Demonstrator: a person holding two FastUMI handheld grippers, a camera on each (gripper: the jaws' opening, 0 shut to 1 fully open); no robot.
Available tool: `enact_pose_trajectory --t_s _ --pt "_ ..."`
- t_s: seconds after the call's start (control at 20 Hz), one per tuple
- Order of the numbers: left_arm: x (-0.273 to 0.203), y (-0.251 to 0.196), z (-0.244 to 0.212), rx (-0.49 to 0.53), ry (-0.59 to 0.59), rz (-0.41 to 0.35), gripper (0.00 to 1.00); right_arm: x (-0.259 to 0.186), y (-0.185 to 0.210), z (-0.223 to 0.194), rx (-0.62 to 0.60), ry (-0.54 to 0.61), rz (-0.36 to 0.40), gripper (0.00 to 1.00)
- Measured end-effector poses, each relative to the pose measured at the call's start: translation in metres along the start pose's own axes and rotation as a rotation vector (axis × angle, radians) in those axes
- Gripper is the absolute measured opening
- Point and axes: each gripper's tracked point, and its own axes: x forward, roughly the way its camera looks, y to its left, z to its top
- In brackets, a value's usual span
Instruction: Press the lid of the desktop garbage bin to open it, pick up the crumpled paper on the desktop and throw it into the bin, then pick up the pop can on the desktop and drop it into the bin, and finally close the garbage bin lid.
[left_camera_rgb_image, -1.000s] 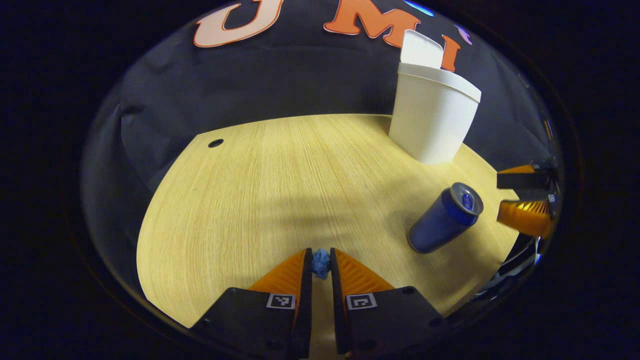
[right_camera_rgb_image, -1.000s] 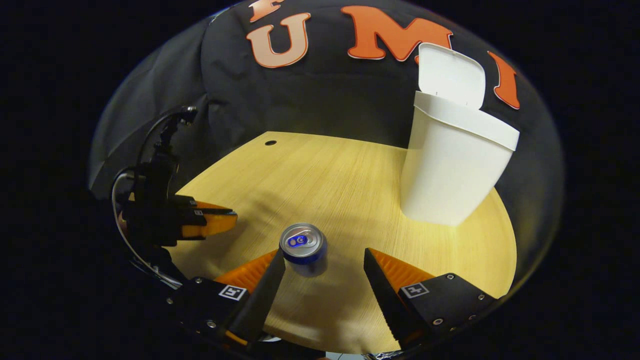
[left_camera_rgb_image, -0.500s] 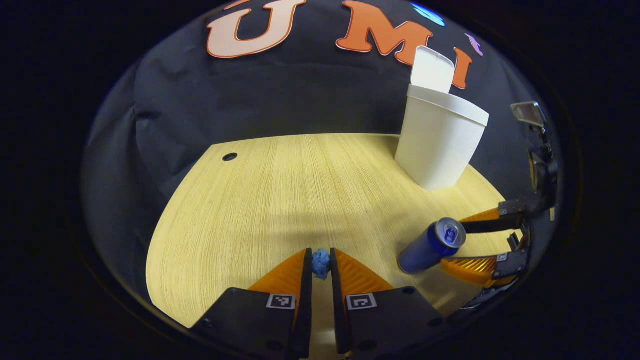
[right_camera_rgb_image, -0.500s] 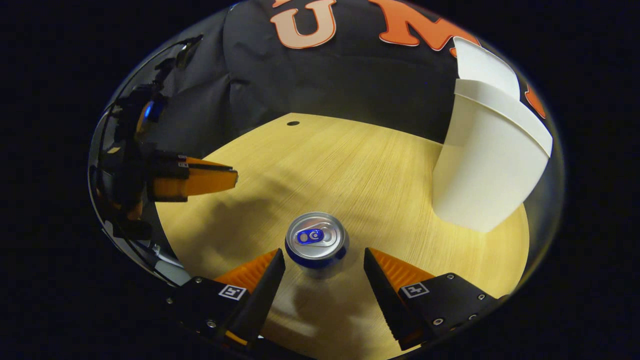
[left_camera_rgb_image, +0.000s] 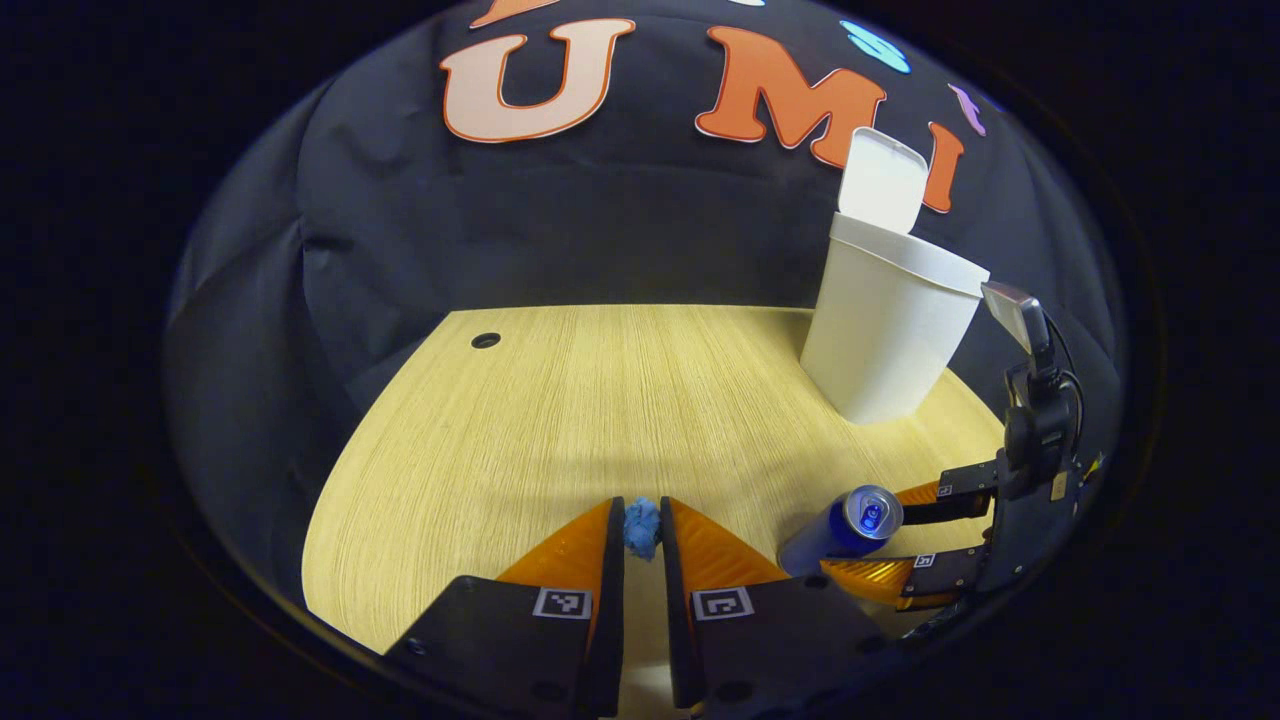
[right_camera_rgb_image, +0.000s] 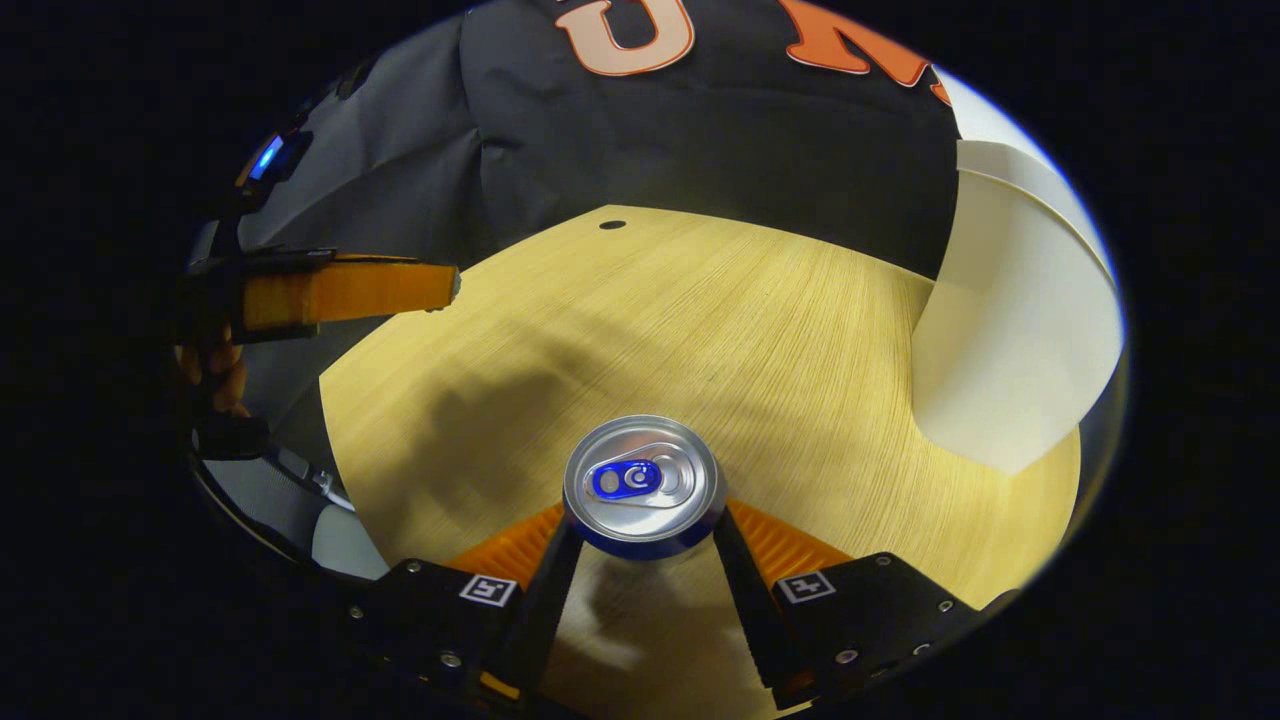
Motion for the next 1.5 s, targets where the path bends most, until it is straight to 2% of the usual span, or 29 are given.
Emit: enact_pose_trajectory --t_s 0.05,0.1,0.15,0.2,0.25,0.55,0.8,1.1,1.5 --pt "-0.011 0.014 0.005 0.001 -0.002 0.002 0.23 0.0 0.0 0.001 0.003 -0.005 -0.003 0.78" --pt "0.017 0.033 -0.009 0.002 -0.006 0.003 0.23 -0.002 0.0 0.003 0.01 -0.012 -0.005 0.77" --pt "0.104 0.046 -0.017 0.005 -0.007 0.003 0.23 -0.002 -0.001 0.004 0.018 -0.018 -0.012 0.77" --pt "0.058 0.024 0.032 0.008 -0.008 0.002 0.23 -0.004 -0.003 0.006 0.027 -0.023 -0.022 0.76" --pt "0.054 0.025 0.039 0.01 -0.01 -0.002 0.23 -0.005 -0.004 0.007 0.037 -0.028 -0.037 0.77" --pt "0.111 -0.036 0.067 0.043 -0.025 -0.066 0.23 -0.027 -0.039 0.007 0.135 -0.069 -0.147 0.77" --pt "0.118 -0.054 0.078 0.088 -0.044 -0.13 0.24 -0.061 -0.062 0.0 0.189 -0.095 -0.239 0.77" --pt "0.136 -0.077 0.117 0.122 -0.087 -0.217 0.23 -0.104 -0.047 -0.021 0.273 -0.118 -0.339 0.76" --pt "0.15 -0.15 0.197 0.179 -0.187 -0.349 0.23 -0.155 -0.07 -0.054 0.379 -0.132 -0.485 0.76"
